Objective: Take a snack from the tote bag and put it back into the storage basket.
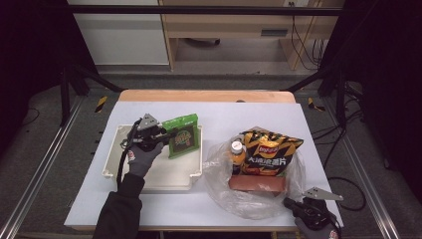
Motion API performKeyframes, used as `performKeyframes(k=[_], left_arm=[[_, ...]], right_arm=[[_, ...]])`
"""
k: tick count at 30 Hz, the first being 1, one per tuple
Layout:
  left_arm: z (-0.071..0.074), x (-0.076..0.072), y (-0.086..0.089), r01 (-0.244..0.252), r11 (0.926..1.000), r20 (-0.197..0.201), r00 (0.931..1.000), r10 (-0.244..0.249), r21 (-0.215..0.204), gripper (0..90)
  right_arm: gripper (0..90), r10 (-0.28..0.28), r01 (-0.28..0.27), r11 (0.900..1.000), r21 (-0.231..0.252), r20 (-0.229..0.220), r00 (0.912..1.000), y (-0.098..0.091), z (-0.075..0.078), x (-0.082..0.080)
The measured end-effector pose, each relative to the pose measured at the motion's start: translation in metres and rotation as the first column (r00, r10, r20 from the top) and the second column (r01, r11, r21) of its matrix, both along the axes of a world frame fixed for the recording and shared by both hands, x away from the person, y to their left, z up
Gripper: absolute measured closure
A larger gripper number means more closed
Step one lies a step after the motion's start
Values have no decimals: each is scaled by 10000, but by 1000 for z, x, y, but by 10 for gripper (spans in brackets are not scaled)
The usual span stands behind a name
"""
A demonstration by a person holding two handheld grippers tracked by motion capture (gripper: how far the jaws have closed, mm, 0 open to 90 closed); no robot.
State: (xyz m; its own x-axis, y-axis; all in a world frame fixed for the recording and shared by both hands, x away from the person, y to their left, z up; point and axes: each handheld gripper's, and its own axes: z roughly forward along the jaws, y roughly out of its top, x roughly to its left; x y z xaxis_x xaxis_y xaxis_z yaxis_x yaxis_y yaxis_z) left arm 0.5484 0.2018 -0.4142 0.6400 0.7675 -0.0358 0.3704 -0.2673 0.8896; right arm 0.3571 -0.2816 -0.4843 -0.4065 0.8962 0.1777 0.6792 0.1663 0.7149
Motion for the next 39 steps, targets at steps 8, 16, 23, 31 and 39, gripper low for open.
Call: performKeyframes(k=[8,16,23,31,39], left_arm=[[-7,9,-1,-527,9986,-24,9986,527,-24,624],[-12,13,-3,-789,9969,-61,9969,789,-25,547],[-10,8,2,-955,9952,165,9953,959,-230,379],[-5,-15,13,-1254,9910,160,9919,1263,-474,361],[-26,-21,12,-1491,9888,-1043,9835,1478,-50,582]], right_arm=[[897,3,-3,10000,-1,6,10000,0,0,0],[896,-2,2,10000,-7,9,10000,0,0,0],[897,1,-1,10000,-4,9,10000,0,0,0],[897,5,-5,10000,-26,10,10000,0,0,0],[897,-2,2,10000,-40,11,10000,0,0,0]])
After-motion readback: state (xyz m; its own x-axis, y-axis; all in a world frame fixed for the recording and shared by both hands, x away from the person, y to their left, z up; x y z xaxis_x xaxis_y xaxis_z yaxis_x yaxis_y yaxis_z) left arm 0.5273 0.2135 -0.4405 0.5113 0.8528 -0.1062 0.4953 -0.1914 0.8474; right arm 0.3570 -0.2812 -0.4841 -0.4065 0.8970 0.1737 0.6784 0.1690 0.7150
